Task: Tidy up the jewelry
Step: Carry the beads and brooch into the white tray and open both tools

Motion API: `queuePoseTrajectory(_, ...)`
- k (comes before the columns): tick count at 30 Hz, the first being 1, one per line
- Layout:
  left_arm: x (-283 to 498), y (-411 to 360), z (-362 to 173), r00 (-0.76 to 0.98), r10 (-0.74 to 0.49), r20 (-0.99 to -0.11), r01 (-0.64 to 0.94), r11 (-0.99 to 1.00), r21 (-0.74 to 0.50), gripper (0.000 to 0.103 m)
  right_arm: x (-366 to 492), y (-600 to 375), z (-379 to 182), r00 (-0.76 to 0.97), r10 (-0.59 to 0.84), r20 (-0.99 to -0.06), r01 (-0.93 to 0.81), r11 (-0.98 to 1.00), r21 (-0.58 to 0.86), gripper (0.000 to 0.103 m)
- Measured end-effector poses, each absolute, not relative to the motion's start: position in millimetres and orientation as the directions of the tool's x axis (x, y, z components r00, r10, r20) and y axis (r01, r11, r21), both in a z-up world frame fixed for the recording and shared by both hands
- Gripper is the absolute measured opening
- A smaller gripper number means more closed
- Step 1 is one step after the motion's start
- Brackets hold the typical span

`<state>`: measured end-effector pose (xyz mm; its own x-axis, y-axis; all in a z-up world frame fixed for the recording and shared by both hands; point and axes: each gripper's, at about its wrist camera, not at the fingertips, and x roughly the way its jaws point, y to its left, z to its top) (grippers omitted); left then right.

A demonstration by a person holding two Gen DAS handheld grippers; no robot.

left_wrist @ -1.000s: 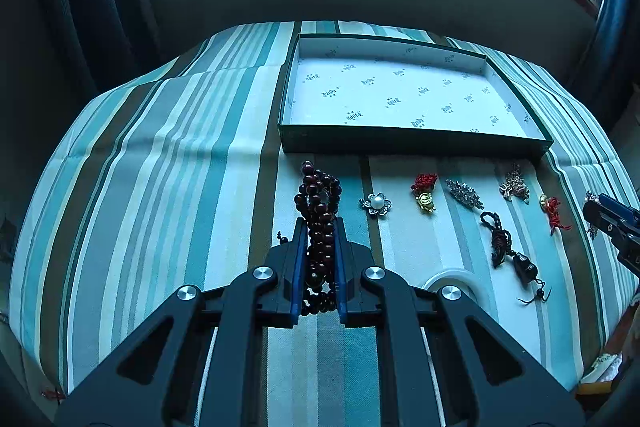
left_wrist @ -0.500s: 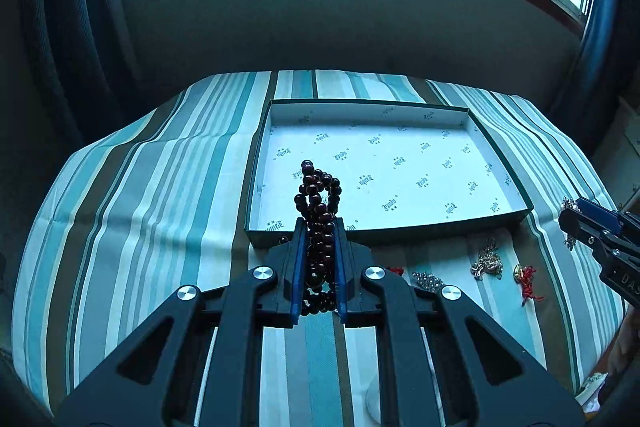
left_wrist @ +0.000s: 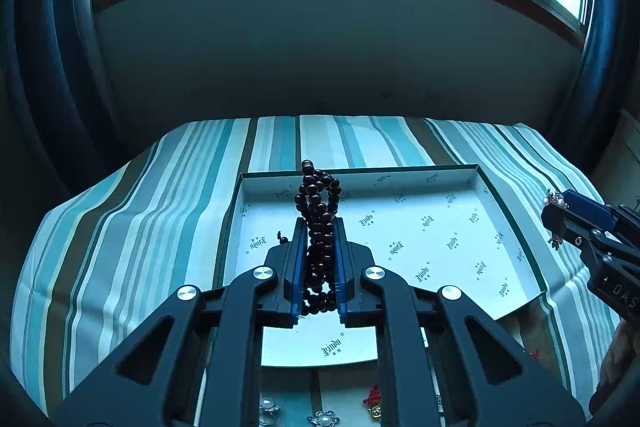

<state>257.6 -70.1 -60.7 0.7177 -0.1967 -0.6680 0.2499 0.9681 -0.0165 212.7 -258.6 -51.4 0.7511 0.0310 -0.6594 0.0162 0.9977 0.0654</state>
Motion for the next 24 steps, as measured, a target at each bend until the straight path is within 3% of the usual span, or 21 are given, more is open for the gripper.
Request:
queuePoseTrajectory(9,272,-70,-126,0.628,-0.149,-0.764,0.241,0.970,0.009,0.012,226,-266,-110,0.646,0.020,-0.763,0.035,0.998,0.055,0.039)
queuePoseTrajectory(19,279,-69,-151,0.585,-0.139,-0.799,0.239,0.971,0.006,0.013,232,-268,-137,0.586,0.007,-0.810,0.046,0.998,0.042,0.039)
queuePoseTrajectory(24,278,-69,-155,0.583,-0.131,-0.802,0.227,0.974,0.007,0.020,234,-269,-139,0.585,0.001,-0.811,0.049,0.998,0.037,0.041)
